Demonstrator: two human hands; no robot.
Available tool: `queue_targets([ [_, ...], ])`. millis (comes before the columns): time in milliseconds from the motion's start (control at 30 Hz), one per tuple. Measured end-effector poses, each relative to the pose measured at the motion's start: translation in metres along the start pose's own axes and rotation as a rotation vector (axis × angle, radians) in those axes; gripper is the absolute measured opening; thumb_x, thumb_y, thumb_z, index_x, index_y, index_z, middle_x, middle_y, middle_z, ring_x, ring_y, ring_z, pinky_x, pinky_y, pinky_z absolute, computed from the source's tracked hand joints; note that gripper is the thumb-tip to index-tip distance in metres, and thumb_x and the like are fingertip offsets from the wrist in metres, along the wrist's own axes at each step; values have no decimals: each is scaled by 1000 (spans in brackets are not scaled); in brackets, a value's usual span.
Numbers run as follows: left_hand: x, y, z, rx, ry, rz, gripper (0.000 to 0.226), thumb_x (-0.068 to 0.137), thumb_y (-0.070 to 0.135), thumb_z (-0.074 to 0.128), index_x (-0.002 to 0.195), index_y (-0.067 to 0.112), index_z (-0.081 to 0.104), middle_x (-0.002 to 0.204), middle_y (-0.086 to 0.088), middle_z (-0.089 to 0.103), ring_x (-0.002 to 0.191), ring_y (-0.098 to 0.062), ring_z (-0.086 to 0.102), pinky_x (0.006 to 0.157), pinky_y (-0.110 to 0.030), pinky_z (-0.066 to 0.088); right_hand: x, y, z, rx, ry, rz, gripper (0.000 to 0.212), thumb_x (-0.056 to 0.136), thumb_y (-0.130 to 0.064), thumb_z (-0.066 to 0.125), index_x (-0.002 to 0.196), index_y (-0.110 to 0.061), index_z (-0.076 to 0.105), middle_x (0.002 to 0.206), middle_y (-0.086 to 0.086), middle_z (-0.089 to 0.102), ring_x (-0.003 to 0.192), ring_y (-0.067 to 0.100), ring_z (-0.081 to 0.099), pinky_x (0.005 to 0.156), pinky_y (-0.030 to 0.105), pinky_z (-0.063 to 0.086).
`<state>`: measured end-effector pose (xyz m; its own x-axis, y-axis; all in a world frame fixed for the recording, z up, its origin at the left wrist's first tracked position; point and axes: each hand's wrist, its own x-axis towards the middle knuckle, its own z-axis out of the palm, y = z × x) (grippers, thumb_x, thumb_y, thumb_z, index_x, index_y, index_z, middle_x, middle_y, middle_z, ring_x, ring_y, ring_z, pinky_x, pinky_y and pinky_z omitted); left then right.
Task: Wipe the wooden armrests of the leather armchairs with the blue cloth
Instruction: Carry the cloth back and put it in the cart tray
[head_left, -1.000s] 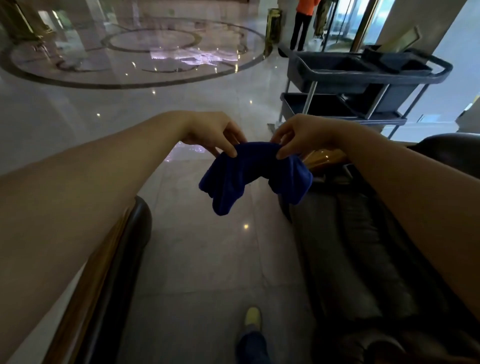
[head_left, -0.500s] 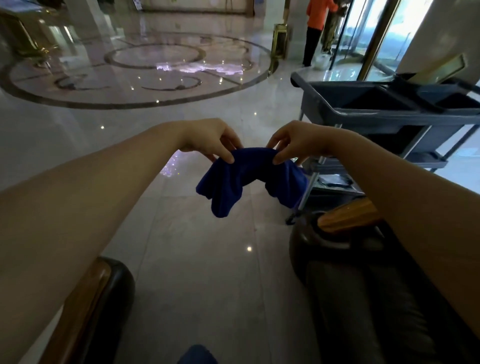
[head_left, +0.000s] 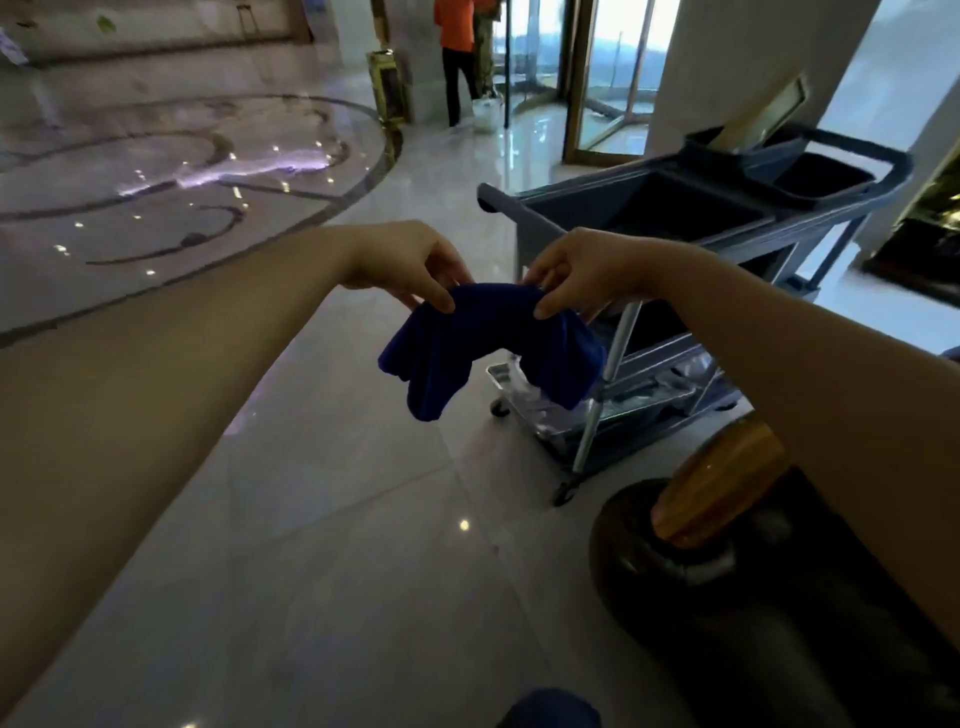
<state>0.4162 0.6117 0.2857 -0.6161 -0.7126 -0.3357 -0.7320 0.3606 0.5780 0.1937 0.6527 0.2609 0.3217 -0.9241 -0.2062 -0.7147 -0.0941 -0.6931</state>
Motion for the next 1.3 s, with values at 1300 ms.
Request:
queue_targets([
  [1300,696,46,-180,328,-602,641,28,75,5,67,97,22,69,94,0,73,89,-12,68,81,-30,56,320,281,-297,74,475,742,28,74,-12,70,101,-18,66,79,-6,63,80,14,63,76,31,55],
])
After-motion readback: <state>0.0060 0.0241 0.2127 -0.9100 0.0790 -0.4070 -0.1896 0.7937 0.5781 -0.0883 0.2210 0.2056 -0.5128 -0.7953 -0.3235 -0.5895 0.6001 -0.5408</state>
